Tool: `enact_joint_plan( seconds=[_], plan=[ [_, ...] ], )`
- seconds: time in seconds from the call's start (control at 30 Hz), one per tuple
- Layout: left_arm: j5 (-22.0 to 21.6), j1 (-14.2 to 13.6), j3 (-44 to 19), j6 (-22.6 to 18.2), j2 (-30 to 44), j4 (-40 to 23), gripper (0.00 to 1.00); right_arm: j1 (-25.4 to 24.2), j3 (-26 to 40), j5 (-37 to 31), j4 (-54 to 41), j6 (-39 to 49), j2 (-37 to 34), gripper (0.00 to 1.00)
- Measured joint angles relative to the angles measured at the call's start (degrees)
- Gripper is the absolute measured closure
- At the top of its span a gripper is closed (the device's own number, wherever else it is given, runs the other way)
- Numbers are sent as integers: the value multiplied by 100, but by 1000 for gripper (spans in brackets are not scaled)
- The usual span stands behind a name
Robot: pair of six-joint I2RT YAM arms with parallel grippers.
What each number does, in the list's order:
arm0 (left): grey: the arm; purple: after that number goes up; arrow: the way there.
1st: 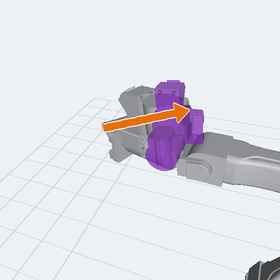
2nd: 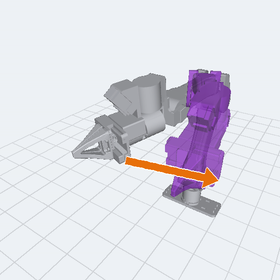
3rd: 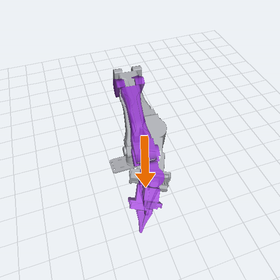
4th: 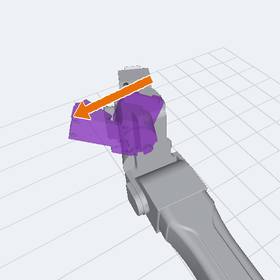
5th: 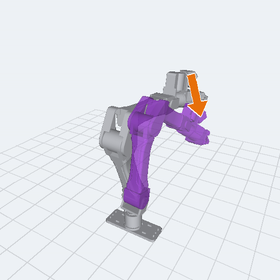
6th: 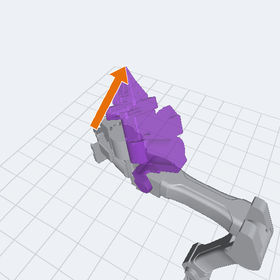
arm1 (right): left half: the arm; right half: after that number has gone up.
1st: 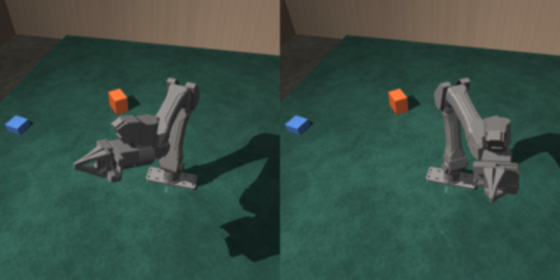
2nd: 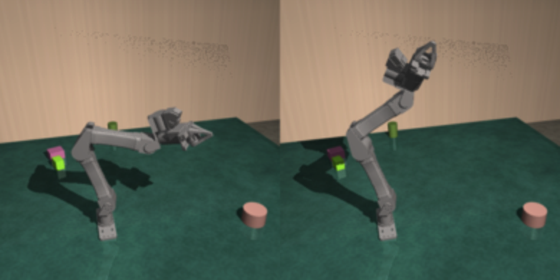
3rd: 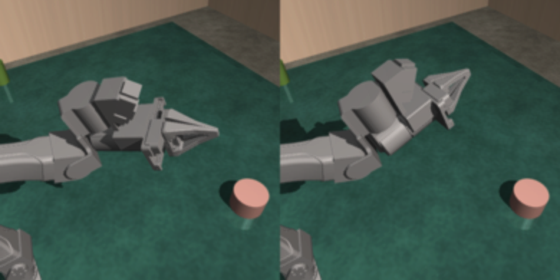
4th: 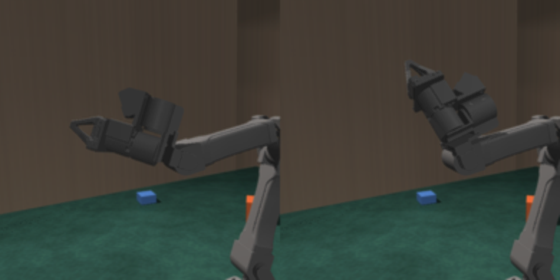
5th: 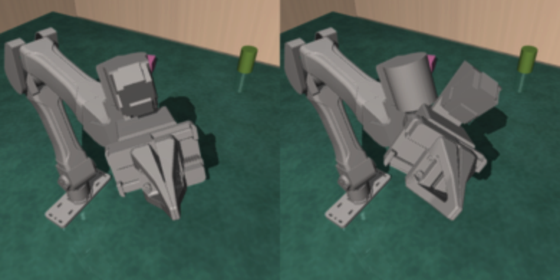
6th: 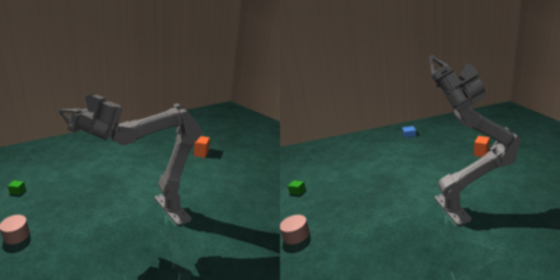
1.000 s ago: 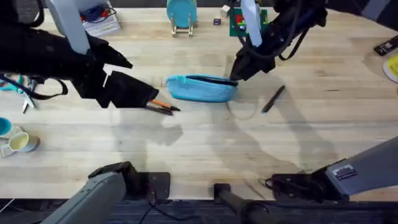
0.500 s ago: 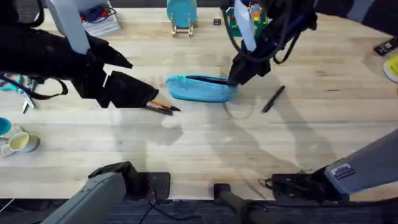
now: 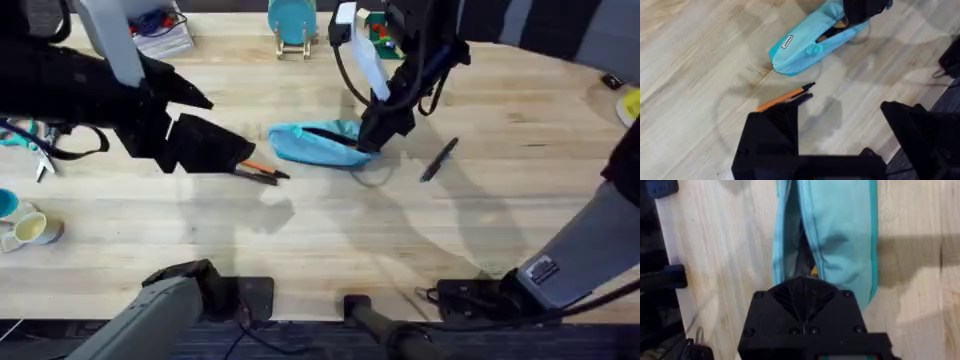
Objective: Unzip the bag, pick up the pens from the table one at a time and place them inside, then zip the bag closed.
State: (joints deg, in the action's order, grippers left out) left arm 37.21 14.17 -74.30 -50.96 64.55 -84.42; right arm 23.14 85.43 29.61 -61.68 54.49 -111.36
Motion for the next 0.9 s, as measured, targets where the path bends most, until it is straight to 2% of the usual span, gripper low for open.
enact_joint_plan(
  seconds=[0.2, 0.27, 0.43, 0.47, 0.5, 0.9],
  plan=[
    [0, 0, -1, 0, 0, 0, 2, 0, 0, -2, 57, 0, -5, 972],
    [0, 0, 0, 0, -2, 0, 2, 0, 0, -2, 58, -1, -6, 915],
    [0, 0, 0, 0, 0, 0, 2, 0, 0, -4, 60, -1, -5, 195],
    [0, 0, 0, 0, 0, -2, 2, 0, 0, -4, 66, 3, -6, 67],
    [0, 0, 0, 0, 0, 0, 2, 2, 0, -4, 71, 4, -4, 20],
    [0, 0, 0, 0, 0, 0, 2, 7, 0, -4, 84, 4, -6, 5]
  ],
)
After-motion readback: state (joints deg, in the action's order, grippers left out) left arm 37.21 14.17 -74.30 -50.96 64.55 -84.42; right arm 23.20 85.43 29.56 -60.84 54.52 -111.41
